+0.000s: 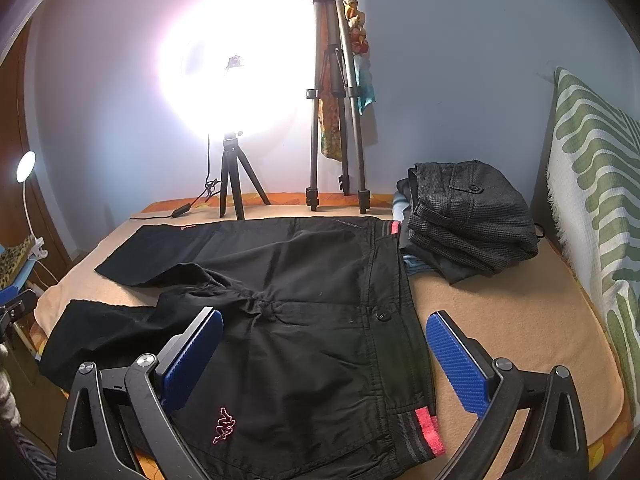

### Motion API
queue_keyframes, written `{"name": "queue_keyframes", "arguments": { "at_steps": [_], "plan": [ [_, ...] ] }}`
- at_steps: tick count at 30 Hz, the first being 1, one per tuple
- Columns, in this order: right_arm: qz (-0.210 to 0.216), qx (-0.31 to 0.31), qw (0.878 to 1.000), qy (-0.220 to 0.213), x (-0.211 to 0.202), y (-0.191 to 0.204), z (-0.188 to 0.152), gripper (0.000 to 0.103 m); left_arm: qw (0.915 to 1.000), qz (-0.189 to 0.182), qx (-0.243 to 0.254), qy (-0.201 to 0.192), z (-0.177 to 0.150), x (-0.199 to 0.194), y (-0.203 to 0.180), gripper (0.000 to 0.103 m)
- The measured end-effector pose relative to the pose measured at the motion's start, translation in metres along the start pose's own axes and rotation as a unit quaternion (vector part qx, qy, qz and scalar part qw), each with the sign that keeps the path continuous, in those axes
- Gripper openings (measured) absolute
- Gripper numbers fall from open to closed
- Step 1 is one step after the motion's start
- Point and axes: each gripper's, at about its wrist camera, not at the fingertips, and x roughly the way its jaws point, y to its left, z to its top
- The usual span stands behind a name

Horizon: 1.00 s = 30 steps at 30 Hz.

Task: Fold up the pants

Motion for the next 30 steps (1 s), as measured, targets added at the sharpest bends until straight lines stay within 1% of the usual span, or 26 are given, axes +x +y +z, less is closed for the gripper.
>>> {"name": "queue_keyframes", "arguments": {
  "at_steps": [25,30],
  "plan": [
    [0.001,-0.001,1.0,0.003,-0.0005,0.0039,-0.0014,0.103,1.0,0.001,0.002,0.0,-0.0013,0.0018,0.0016,0.103],
    [0.0,-0.002,1.0,0.003,-0.0001,0.0031,-0.0007,0.103,1.0,0.007,0.004,0.0,-0.0032,0.0036,0.0036,0.103]
  ]
}}
